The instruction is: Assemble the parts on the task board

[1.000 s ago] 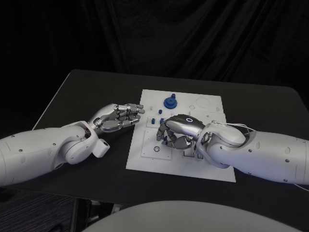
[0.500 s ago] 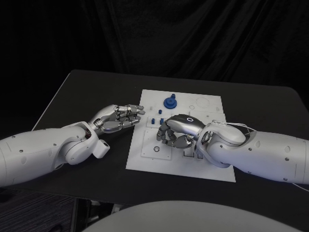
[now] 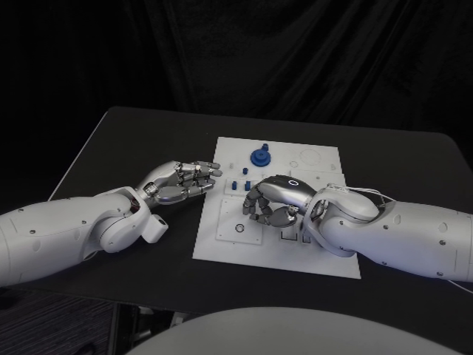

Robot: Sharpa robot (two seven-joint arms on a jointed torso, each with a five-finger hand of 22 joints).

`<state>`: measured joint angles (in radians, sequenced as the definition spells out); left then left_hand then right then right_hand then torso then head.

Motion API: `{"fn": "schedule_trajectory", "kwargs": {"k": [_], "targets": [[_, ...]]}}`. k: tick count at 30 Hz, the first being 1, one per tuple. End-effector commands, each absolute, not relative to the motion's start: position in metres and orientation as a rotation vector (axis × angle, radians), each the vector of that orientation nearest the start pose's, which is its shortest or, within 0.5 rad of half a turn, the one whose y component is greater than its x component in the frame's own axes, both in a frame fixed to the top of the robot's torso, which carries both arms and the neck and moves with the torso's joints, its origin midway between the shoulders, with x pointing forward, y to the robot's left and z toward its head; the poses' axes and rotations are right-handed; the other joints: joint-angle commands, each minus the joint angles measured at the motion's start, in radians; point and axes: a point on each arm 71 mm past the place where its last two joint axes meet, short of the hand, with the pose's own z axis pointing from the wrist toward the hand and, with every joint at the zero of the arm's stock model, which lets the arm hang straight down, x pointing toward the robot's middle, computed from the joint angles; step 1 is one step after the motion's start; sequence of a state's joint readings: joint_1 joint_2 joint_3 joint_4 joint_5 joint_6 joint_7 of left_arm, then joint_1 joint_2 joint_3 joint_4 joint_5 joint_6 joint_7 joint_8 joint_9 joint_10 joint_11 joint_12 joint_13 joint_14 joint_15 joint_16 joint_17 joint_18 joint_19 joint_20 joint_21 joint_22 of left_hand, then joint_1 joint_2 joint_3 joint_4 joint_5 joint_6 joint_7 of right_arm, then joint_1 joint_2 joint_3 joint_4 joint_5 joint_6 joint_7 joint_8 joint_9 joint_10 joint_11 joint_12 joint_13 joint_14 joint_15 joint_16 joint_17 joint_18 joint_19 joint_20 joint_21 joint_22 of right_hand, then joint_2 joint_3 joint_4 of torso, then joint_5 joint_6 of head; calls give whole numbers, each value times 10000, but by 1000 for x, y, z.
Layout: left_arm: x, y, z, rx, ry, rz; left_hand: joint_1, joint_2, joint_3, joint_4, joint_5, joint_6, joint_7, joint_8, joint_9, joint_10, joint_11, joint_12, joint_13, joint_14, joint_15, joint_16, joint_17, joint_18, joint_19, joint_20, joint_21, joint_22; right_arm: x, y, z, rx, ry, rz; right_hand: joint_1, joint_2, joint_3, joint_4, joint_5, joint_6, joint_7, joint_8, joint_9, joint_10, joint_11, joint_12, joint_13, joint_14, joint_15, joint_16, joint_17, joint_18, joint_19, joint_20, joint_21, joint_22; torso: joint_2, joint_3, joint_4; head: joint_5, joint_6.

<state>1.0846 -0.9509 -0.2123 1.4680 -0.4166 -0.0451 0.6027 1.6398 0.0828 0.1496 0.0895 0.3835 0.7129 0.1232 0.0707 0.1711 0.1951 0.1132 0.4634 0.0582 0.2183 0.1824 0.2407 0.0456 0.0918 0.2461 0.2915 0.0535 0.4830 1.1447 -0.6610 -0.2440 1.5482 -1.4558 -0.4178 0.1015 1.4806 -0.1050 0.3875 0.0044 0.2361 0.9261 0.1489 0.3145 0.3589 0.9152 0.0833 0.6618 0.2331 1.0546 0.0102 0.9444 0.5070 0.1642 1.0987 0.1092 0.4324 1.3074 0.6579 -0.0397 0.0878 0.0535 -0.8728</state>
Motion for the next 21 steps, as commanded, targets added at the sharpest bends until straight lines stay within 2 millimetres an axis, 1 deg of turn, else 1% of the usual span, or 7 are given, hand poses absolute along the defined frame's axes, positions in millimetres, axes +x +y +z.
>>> {"fn": "schedule_trajectory", "kwargs": {"k": [1,6,12,15,19,20,21], "targets": [[426,257,-276,-6734,17234,-15988,9,87,29,-1,-40,-75,6,31,-16,-90,8,8,-11,16,89,48,14,-150,107,19,36,43,411,-100,-260,-4080,17000,10327,-101,-56,-104,14,-25,-347,105,-333,-153,-312,116,-34,40,-77,123,-27,13,123,-73,92,-105,171,-4,6,0,-30,2],[425,258,-276,-6735,17195,-15977,4,86,31,-2,-39,-74,5,35,-15,-88,11,30,-8,30,98,66,17,-150,189,16,57,149,415,-114,-244,-4066,16719,9966,-14,-48,-107,-15,59,-382,148,-579,-289,-402,142,130,154,-93,149,93,81,141,-53,137,-113,200,-6,1,-3,-68,2],[424,259,-275,-6737,17127,-15934,-1,84,45,-13,-20,-63,7,52,-12,-83,24,82,-3,61,109,107,20,-143,368,10,109,296,429,-139,-211,-4296,16241,8710,-52,-111,-253,94,-70,11,0,-912,-497,-186,-70,1686,1117,107,7,736,419,187,182,76,20,253,-36,-13,-10,-107,2],[424,259,-275,-6739,17115,-15928,-3,84,47,-14,-17,-62,12,55,-12,-80,27,96,-1,65,110,115,20,-141,406,10,119,323,436,-150,-200,-4229,15983,8126,-234,-269,-337,353,-216,213,-76,-1201,-642,-366,-195,4026,2845,1619,-88,2865,3528,121,670,6,597,333,-34,-20,-8,-102,2],[424,259,-275,-6744,17107,-15917,-6,84,49,-14,-14,-62,15,56,-12,-80,32,101,-1,71,109,122,21,-139,430,8,127,337,445,-163,-192,-3920,15786,7339,-606,-392,-508,726,-338,160,-99,-1571,-803,1540,-200,6774,6868,3043,-74,4554,6447,-226,1695,-7,2956,788,-48,-20,15,-114,2],[424,260,-275,-6747,17109,-15915,-6,84,49,-14,-14,-62,15,56,-12,-80,32,101,-1,71,109,122,21,-139,430,8,127,337,448,-167,-192,-3836,15777,7137,-742,-417,-645,839,-336,202,-105,-1692,-876,3676,-233,8114,9758,3737,-74,5226,7799,-417,2237,-27,4319,1046,-52,-29,16,-114,2],[424,260,-275,-6747,17110,-15915,-6,84,49,-14,-14,-62,15,56,-12,-80,32,101,-1,71,109,122,21,-139,430,8,127,337,450,-168,-192,-3797,15793,7023,-751,-442,-688,856,-342,211,-104,-1748,-912,4035,-225,8342,10306,3899,-73,5385,8146,-463,2360,-32,4677,1103,-54,-32,17,-118,2]]}}
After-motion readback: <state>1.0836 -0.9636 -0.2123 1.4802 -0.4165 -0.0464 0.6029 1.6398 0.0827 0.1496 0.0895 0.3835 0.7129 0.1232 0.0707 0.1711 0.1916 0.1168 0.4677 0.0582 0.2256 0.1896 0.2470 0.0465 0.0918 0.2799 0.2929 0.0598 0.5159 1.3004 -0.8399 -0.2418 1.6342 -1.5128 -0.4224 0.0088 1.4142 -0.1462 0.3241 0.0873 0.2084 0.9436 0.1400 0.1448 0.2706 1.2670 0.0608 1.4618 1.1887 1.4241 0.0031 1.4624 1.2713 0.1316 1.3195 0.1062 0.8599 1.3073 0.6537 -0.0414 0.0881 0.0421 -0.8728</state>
